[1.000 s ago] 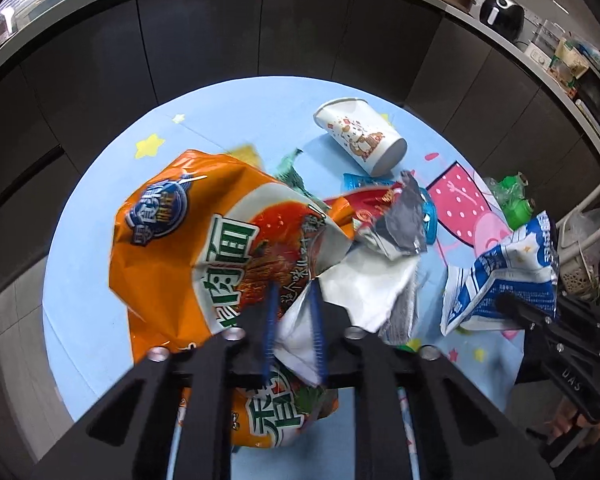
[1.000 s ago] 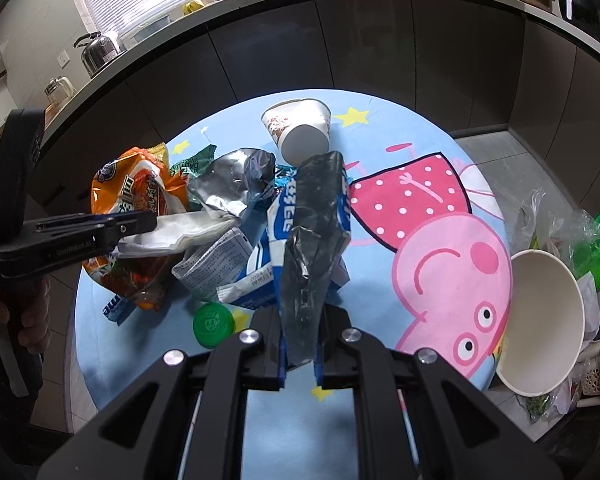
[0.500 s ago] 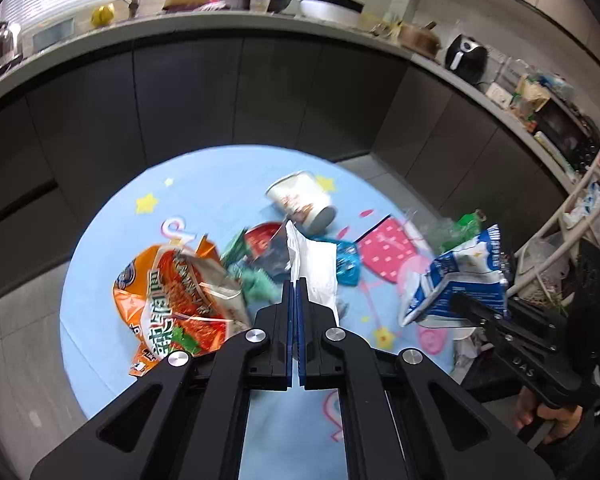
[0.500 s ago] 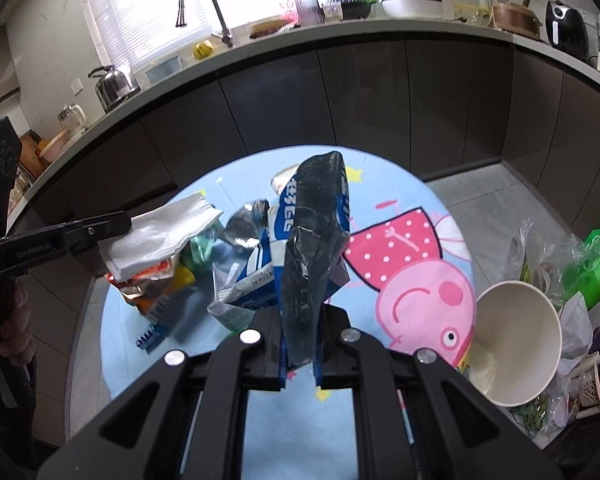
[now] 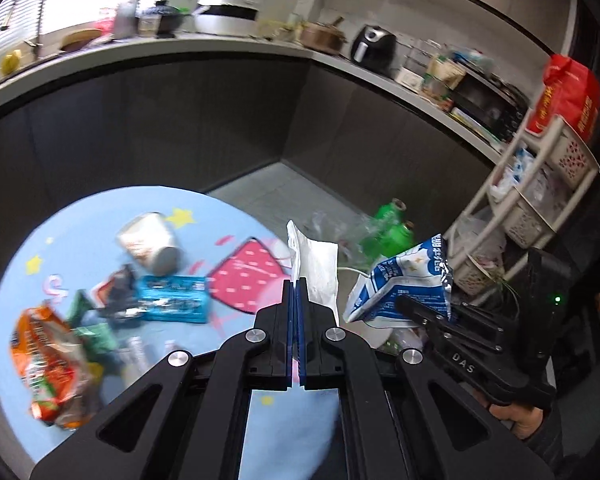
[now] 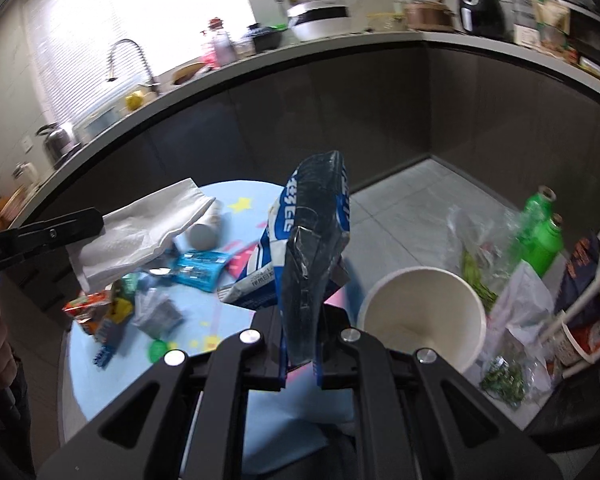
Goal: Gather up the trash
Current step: 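Carry both items to the white bin and open both tools over it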
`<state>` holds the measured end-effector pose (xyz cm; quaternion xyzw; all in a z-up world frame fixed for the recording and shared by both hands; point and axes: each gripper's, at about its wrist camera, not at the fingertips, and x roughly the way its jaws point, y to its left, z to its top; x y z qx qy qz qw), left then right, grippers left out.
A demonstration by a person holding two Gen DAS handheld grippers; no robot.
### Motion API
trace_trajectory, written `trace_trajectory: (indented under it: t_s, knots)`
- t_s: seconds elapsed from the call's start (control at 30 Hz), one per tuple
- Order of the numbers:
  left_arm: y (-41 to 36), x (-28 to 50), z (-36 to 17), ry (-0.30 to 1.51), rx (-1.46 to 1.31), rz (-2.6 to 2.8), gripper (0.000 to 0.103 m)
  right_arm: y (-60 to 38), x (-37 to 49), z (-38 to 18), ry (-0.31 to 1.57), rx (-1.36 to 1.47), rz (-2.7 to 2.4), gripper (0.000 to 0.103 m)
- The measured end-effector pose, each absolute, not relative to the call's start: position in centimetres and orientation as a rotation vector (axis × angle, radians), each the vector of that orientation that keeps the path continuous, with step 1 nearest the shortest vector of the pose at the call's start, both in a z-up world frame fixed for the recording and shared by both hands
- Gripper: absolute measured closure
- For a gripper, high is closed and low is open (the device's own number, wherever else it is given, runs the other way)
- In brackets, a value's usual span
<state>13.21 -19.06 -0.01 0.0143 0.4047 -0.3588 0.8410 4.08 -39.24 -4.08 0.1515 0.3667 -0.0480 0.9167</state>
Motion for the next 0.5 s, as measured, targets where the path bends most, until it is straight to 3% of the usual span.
trace_trajectory:
  t_s: [0.5]
  knots:
    - [-35.1, 16.4, -10.5, 1.041, 0.104, -0.928, 0.102, -48.9, 2.6, -14.5, 0.89, 0.42, -0.247, 0.093]
